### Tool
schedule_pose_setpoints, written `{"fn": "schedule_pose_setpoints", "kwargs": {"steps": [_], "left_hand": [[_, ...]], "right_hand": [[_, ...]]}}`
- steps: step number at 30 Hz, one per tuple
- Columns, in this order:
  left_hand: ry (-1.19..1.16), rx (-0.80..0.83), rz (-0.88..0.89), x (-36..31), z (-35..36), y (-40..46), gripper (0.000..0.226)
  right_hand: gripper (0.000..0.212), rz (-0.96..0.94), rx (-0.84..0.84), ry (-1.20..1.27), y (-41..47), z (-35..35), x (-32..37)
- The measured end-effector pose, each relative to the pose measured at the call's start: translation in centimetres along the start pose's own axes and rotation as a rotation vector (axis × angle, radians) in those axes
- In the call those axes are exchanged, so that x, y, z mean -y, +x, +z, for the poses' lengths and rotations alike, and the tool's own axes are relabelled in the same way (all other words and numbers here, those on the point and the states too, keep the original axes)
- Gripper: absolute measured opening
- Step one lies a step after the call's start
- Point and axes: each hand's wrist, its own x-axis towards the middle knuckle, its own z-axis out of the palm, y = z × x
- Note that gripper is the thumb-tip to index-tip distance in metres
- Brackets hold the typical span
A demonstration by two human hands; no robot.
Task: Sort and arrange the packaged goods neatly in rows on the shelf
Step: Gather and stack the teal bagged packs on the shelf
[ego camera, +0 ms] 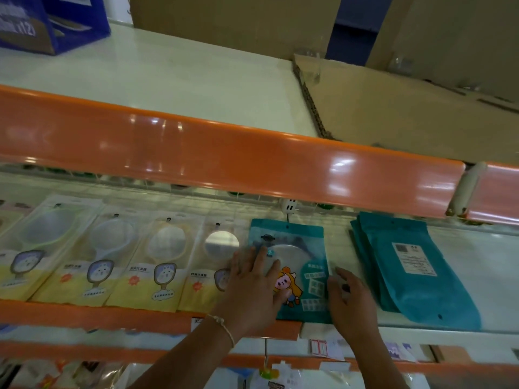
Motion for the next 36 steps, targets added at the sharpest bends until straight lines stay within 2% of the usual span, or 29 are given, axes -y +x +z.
{"fn": "schedule_pose_setpoints", "kwargs": {"steps": [5,9,11,15,19,22,24,29,36], "left_hand": [[-0.144,-0.088,0.086,-3.8,-0.6,0.6,0.064],[-0.343,-0.137,0.145,-8.5,-0.4,1.8,0.060],[-0.468,-0.121,0.163,-11.2,-0.2,2.7,0.061],[-0.762,-0.025,0.088,-16.2,1.1,5.9,0.068],[-0.886,-0.007,-0.012,-20.3,3.2,9.7,0.069],[-1.022,-0.064,-0.118,-22.6,4.5,11.1,0.067],[-1.033,-0.112,-0.175,-23.7,5.3,11.7,0.067],[-0.993,-0.178,-0.233,-27.1,6.3,12.7,0.061],[-0.956,-0.113,-0.197,-34.2,7.8,16.1,0.066]], "right_hand": [[0.026,-0.047,-0.157,0.042,1.0,-4.2,-0.8],[0.028,-0.017,-0.244,0.031,2.7,-7.8,-3.6],[0.030,0.005,-0.274,0.016,3.6,-9.6,-5.4],[0.032,0.018,-0.308,-0.072,5.7,-13.2,-9.3],[0.050,0.113,-0.140,-0.156,7.7,-15.6,-12.8],[0.064,0.140,0.018,-0.049,8.6,-16.1,-14.5],[0.063,0.106,0.075,-0.011,9.2,-16.3,-15.6],[0.054,0.046,0.108,0.005,10.9,-17.9,-18.3],[0.053,0.128,0.016,-0.014,12.6,-22.4,-23.7]]}}
